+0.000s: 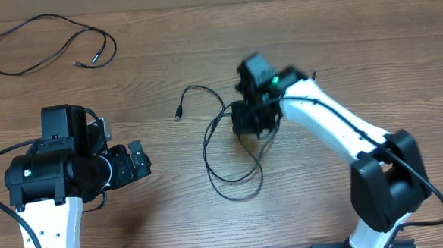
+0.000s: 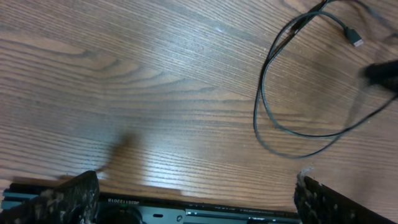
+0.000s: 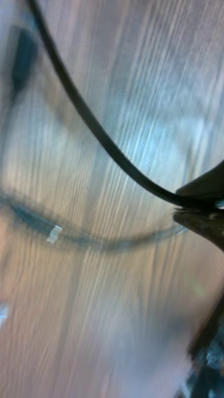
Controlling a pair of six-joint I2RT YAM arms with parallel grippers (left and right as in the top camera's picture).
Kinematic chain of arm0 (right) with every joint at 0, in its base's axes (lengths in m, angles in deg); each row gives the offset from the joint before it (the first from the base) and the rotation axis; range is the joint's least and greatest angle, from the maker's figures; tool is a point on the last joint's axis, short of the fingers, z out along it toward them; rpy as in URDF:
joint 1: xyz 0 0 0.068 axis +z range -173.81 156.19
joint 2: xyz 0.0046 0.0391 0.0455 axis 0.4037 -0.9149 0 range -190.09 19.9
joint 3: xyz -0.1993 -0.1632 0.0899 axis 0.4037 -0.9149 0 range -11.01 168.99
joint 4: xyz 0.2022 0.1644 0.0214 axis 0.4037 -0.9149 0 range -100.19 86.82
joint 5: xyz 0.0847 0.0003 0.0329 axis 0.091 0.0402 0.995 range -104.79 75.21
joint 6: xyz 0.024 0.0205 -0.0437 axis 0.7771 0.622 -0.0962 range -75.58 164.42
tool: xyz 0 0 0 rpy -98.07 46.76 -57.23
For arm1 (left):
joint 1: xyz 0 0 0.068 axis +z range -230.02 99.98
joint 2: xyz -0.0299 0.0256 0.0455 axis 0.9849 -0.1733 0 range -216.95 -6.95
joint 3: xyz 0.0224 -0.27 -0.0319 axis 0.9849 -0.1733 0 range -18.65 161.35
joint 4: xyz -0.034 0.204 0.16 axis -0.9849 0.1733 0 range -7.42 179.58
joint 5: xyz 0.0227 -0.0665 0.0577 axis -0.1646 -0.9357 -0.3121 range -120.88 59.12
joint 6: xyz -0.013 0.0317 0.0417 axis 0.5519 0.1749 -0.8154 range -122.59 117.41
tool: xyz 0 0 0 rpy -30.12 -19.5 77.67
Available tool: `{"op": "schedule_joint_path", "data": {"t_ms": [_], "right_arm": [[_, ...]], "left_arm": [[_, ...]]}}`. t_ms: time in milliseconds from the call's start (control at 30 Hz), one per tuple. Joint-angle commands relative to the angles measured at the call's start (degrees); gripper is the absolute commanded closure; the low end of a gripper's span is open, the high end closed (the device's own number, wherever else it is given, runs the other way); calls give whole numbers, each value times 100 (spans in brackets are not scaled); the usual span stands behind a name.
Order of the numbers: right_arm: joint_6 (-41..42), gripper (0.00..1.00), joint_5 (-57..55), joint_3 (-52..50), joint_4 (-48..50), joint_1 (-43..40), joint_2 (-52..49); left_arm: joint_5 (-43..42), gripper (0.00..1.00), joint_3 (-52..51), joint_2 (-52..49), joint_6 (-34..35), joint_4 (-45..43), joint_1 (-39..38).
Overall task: Untangle cables
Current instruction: 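Lower the right gripper onto the central cable tangle and grasp a strand, then lift the grasped cable high with the right gripper, pulling it upward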
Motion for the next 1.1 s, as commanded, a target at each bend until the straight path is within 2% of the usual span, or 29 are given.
{"op": "schedule_joint_path", "data": {"t_ms": [0, 167, 400, 533, 700, 767, 833, 967, 1067], "right_arm": [[-61, 96, 284, 1217, -496, -116, 623], [-155, 96, 262, 3034, -1305, -216, 1128], [-175, 96, -179, 5040, -1379, -420, 1624], [-155, 96, -520, 5882, -1346, -481, 1777], [184, 96, -516, 6258, -1268, -481, 1860], [533, 96, -514, 6255, -1235, -481, 1880], [946, 96, -514, 6251, -1226, -481, 1867], [1587, 96, -363, 6251, -1226, -481, 1805], [2009, 96, 0, 6251, -1211, -476, 1727]], "left_arm": [[-70, 0, 11, 2, -131, 44, -15], [-72, 0, 11, 2, -129, 48, -15], [-74, 0, 11, 2, -131, 55, -15], [-74, 0, 11, 2, -131, 57, -15], [-229, 0, 11, 2, -151, 55, -15], [-623, 0, 11, 2, -437, 31, -15], [-1510, 0, 11, 2, -1209, -57, -15], [-3803, 0, 11, 2, -3001, -74, -15], [-5051, 0, 11, 2, -3720, -118, -15]]}}
